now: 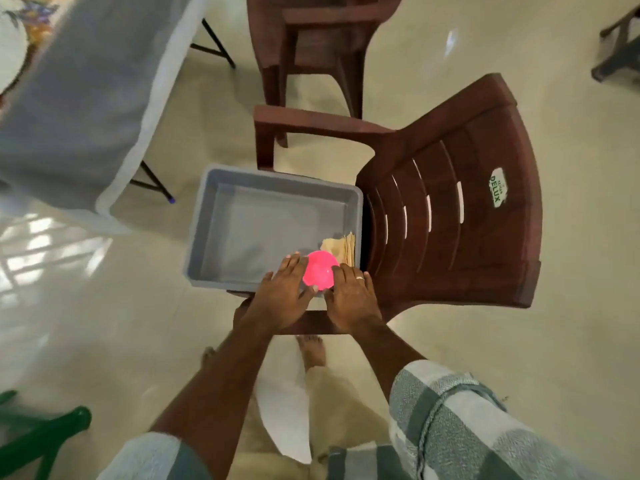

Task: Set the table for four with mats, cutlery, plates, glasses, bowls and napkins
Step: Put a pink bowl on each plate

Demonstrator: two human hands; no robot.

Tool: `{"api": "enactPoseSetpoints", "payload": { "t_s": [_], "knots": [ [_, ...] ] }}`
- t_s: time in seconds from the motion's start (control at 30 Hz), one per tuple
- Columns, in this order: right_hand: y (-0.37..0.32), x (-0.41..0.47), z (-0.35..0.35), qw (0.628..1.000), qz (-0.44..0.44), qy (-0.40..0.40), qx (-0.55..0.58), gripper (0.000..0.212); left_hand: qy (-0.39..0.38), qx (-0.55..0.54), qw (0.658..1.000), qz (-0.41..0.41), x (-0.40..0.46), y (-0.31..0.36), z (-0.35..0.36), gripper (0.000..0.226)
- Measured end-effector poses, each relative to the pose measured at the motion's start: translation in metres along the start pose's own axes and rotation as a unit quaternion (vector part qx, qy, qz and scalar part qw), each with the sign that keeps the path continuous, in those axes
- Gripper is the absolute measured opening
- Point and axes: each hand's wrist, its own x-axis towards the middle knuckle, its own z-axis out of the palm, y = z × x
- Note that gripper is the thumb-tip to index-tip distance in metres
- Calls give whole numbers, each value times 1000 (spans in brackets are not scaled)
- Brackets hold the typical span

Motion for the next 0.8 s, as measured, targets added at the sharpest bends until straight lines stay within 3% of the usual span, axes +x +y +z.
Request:
{"api": "enactPoseSetpoints", "payload": {
  "t_s": [0.2,0.33,0.57,0.7,0.8],
  "knots": [
    [-6,22,36,998,35,-57,-16,64,-55,-21,998,32,62,-29,20,67],
    [-12,45,62,992,104,-73,9,71,-100,-46,994,23,95,-59,40,70],
    [-21,77,94,974,211,-77,40,86,-122,-123,983,-68,136,-88,65,77],
    [-21,86,101,969,224,-104,17,90,-130,-189,965,-130,161,-91,80,72],
    [-20,96,109,954,264,-126,64,102,-127,-224,950,-175,175,-90,87,60]
  ]
}}
